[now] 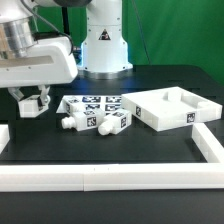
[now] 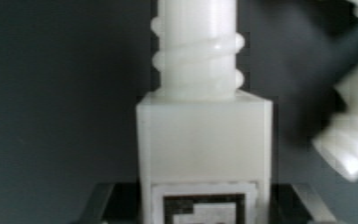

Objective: Assemble one leg

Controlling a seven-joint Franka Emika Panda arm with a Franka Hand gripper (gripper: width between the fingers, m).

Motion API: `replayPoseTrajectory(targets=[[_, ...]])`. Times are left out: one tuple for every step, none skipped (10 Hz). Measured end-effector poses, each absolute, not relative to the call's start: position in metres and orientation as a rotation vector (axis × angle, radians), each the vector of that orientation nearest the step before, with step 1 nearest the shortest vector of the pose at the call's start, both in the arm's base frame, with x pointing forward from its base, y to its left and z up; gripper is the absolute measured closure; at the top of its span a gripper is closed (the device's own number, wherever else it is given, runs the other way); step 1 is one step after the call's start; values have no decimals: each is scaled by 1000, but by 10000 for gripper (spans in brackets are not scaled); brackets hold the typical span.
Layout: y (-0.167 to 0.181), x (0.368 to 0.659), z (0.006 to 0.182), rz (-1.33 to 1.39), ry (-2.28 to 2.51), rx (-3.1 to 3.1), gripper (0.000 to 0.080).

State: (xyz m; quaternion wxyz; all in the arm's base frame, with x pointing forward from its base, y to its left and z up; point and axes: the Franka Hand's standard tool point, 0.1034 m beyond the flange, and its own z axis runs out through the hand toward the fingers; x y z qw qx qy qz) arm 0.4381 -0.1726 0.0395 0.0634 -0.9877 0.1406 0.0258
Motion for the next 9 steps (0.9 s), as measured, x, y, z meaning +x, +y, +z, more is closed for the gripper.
replayPoseTrajectory(targets=[[-174, 434, 38, 55, 429, -3004, 515], [-174, 432, 36, 52, 439, -3006, 515], [-174, 432, 36, 52, 438, -3006, 515], [-174, 432, 36, 53, 438, -3006, 515], [-174, 432, 35, 54, 439, -3006, 515], [-174, 432, 35, 54, 439, -3006, 486], [-174, 432, 35, 54, 439, -3006, 336], [-174, 432, 35, 55, 439, -3006, 215], [-174, 432, 35, 55, 439, -3006, 170]])
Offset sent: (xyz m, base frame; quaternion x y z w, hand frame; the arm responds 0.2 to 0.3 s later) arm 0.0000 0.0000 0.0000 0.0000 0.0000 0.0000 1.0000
